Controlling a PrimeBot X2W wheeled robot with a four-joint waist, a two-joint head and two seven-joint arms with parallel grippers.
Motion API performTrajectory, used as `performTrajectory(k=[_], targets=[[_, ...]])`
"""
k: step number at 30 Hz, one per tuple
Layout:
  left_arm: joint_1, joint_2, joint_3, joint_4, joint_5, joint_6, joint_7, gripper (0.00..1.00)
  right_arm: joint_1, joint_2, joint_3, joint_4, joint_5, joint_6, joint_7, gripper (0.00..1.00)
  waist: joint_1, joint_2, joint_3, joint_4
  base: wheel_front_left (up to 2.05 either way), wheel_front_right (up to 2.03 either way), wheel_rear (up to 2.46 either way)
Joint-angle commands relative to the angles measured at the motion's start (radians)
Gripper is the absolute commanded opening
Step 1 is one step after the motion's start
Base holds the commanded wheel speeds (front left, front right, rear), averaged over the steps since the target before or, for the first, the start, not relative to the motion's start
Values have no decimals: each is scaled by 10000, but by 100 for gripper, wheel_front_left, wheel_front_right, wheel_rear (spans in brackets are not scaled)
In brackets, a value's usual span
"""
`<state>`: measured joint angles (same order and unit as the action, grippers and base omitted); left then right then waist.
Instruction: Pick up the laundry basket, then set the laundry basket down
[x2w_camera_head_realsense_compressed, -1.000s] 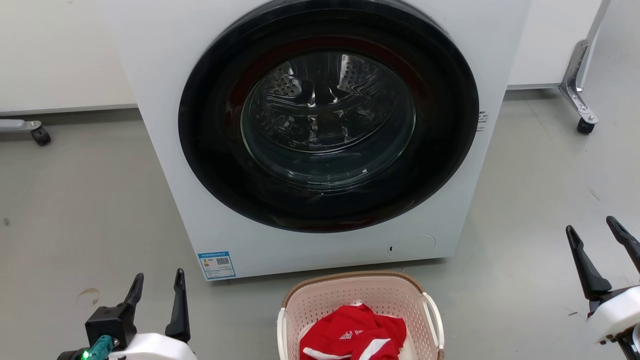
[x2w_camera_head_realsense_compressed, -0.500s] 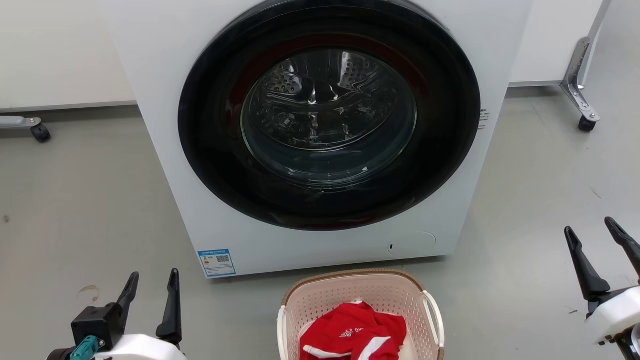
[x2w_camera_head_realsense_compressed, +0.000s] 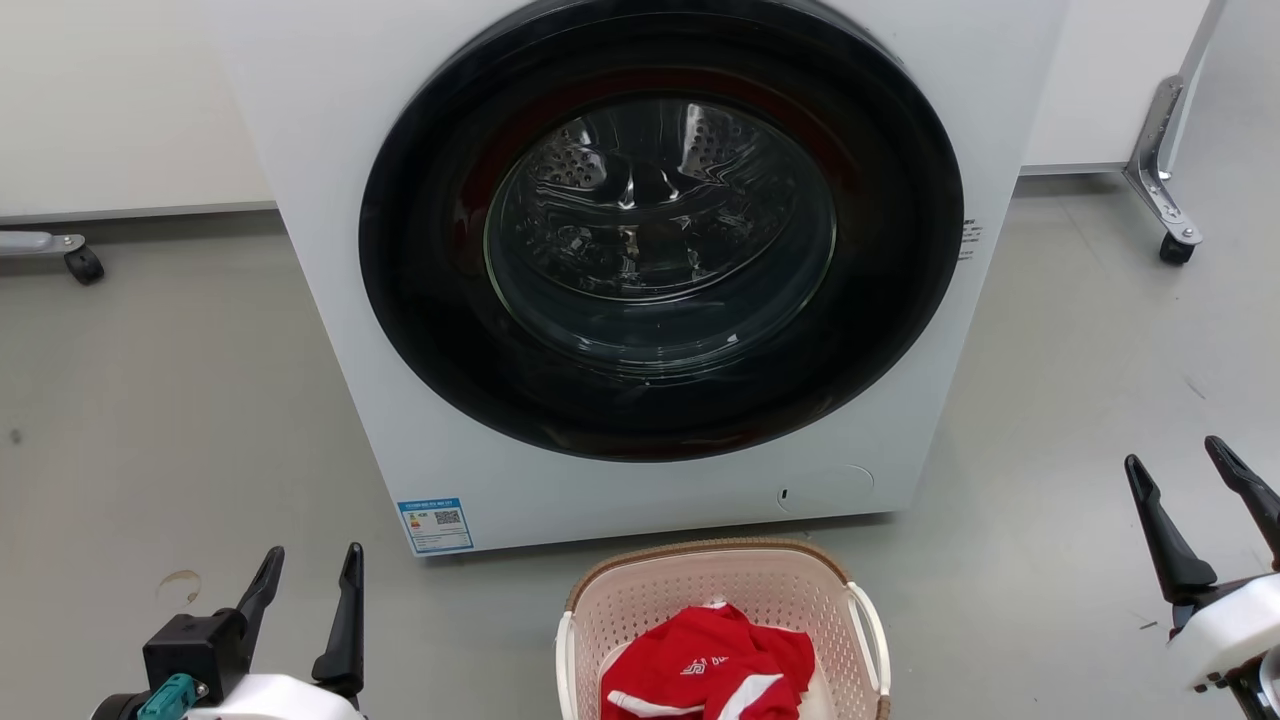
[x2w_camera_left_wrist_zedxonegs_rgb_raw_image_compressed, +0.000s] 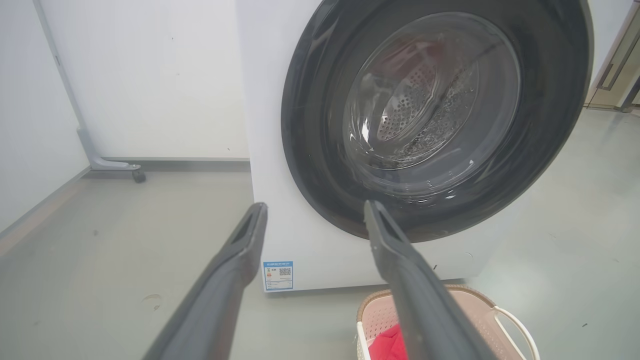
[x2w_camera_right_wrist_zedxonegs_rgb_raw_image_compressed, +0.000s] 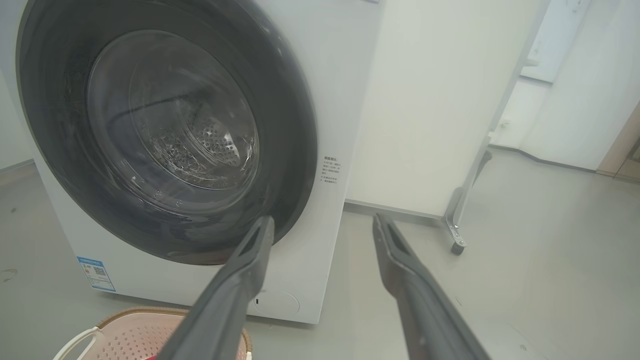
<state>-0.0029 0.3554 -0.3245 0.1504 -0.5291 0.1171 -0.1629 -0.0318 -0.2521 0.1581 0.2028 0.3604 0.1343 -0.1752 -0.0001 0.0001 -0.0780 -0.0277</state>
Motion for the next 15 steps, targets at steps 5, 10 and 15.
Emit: performTrajectory(k=[5,10,15], targets=[[-294,287,302,-156,-138,-76,-4,100,-82,-307,160,-202,71,-36,-35,100,1,-1,22,12,0,0,0],[18,11,-121,170,-93,-75,62,0,25,121,35,126,9,0,2,0,1,-1,38,15,0,0,0],[39,-150,-55,299,-355,-129,127,0,77,293,13,222,315,-1,71,0,3,-1,55,22,0,0,0]])
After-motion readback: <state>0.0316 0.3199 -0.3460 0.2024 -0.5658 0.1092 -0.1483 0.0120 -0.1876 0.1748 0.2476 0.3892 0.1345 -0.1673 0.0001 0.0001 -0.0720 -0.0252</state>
